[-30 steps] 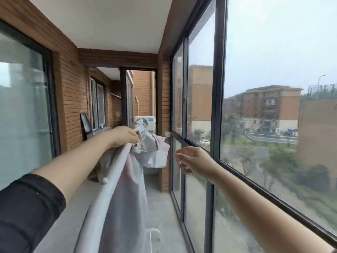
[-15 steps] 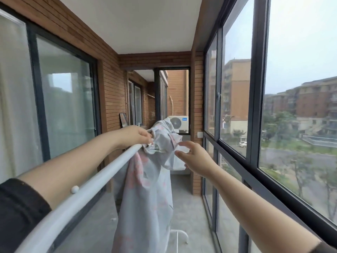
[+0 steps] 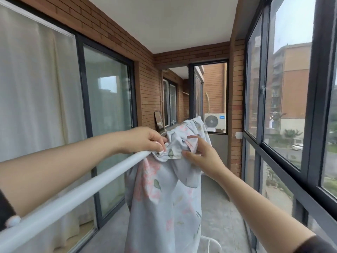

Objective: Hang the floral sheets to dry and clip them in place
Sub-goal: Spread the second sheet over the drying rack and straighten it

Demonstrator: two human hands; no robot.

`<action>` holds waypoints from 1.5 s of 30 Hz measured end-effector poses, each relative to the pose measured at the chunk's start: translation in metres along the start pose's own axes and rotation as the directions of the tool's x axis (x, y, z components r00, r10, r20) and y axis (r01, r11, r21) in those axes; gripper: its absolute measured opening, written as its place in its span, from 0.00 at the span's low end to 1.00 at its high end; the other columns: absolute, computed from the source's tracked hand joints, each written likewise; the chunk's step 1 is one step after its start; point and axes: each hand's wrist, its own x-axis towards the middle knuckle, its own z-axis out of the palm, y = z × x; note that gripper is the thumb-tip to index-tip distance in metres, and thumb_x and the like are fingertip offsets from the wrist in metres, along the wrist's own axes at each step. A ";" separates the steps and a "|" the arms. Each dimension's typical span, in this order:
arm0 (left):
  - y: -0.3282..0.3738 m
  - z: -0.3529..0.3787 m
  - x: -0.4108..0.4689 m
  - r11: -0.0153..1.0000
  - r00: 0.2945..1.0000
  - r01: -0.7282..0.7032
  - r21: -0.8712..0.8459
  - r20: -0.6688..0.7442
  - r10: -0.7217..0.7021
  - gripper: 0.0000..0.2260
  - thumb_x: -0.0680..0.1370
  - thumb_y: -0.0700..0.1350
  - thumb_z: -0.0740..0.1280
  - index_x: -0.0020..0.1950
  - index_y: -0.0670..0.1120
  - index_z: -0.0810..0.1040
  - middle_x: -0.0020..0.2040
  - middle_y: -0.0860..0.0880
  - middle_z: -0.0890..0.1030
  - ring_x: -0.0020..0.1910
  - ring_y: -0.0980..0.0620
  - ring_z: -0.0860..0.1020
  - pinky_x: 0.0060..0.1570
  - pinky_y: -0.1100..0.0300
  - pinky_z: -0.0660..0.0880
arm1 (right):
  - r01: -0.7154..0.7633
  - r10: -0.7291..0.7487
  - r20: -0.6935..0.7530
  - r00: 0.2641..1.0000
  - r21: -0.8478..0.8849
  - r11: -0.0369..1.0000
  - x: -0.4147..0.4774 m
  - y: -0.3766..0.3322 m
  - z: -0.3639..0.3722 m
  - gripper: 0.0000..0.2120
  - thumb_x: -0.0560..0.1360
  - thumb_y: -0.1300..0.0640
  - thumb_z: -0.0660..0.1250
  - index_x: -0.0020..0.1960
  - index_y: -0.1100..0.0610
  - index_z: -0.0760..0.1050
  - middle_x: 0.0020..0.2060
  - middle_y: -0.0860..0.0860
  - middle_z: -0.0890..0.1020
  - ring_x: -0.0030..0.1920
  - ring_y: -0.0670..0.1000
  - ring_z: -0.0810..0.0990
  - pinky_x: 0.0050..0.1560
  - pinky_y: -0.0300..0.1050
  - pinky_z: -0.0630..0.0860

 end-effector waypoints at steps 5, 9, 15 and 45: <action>0.013 0.003 0.000 0.989 0.998 0.040 0.142 -0.051 -0.033 0.08 0.77 0.42 0.67 0.52 0.50 0.83 0.68 0.55 0.74 0.66 0.62 0.71 0.62 0.71 0.64 | 0.111 -0.116 0.082 0.990 0.058 0.992 0.014 0.018 0.012 0.05 0.73 0.56 0.71 0.42 0.55 0.76 0.34 0.50 0.81 0.34 0.41 0.74 0.36 0.40 0.71; 0.029 0.005 0.000 0.958 0.995 0.095 0.270 -0.063 -0.081 0.08 0.76 0.43 0.68 0.53 0.52 0.83 0.69 0.56 0.73 0.65 0.64 0.71 0.63 0.69 0.66 | 0.125 -0.149 0.134 0.980 0.173 0.977 0.024 0.033 0.013 0.07 0.72 0.53 0.69 0.41 0.57 0.76 0.34 0.52 0.79 0.35 0.45 0.73 0.38 0.46 0.70; 0.037 0.027 0.014 0.828 0.972 0.224 0.513 -0.174 -0.156 0.10 0.76 0.39 0.63 0.53 0.47 0.81 0.64 0.50 0.78 0.63 0.49 0.75 0.59 0.54 0.72 | 0.144 -0.193 0.189 0.963 0.245 0.959 0.033 0.043 0.017 0.09 0.73 0.53 0.69 0.41 0.59 0.75 0.32 0.52 0.79 0.35 0.44 0.72 0.38 0.48 0.71; 0.009 0.151 0.052 0.879 0.436 0.007 -0.477 -0.790 -0.432 0.08 0.72 0.48 0.74 0.43 0.44 0.84 0.39 0.53 0.86 0.41 0.61 0.83 0.44 0.62 0.77 | 0.275 -0.331 0.207 0.921 0.255 0.927 0.038 0.081 0.024 0.09 0.75 0.56 0.68 0.40 0.61 0.76 0.34 0.53 0.80 0.33 0.42 0.72 0.33 0.44 0.69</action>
